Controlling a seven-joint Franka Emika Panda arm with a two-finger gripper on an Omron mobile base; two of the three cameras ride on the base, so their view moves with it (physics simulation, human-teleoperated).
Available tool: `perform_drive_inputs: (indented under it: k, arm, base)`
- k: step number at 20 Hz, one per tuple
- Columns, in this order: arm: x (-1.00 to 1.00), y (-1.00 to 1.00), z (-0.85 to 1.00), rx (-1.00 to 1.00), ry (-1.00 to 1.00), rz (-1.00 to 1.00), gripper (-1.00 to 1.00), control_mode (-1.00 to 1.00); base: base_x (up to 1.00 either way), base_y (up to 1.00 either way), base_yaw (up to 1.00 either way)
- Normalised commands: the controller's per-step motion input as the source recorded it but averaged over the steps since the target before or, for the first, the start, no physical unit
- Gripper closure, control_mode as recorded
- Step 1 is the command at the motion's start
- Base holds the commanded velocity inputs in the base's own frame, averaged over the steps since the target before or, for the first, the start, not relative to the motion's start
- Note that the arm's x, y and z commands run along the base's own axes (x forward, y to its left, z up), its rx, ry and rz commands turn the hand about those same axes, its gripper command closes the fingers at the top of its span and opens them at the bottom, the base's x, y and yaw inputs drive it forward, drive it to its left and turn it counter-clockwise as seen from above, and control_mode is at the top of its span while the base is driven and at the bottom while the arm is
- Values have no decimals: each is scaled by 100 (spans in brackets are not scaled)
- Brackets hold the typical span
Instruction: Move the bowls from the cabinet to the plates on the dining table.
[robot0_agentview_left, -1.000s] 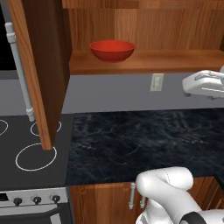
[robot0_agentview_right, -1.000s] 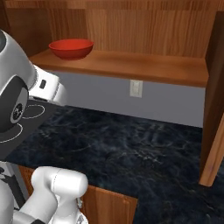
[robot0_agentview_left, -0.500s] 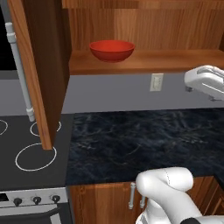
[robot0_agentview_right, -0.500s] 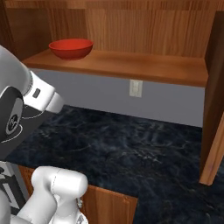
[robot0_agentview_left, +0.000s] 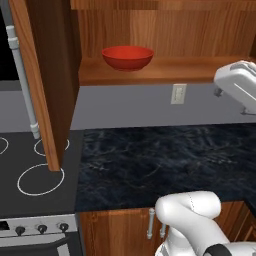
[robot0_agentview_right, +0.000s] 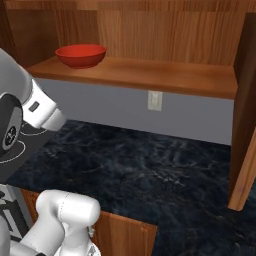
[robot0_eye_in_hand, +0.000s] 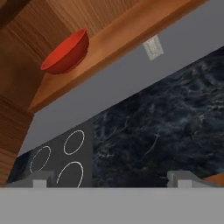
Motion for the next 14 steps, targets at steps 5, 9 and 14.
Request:
perform_drive_inputs:
  k: [5,9,14]
  arm:
    - [10,16,-1,21,-2,-2,-100,-100]
    - [11,11,0,17,-6,-6,-100,-100]
    - [11,11,2,10,-7,-10,-100,-100]
  base:
    - [0,0,0]
    - [0,0,0]
    - [0,0,0]
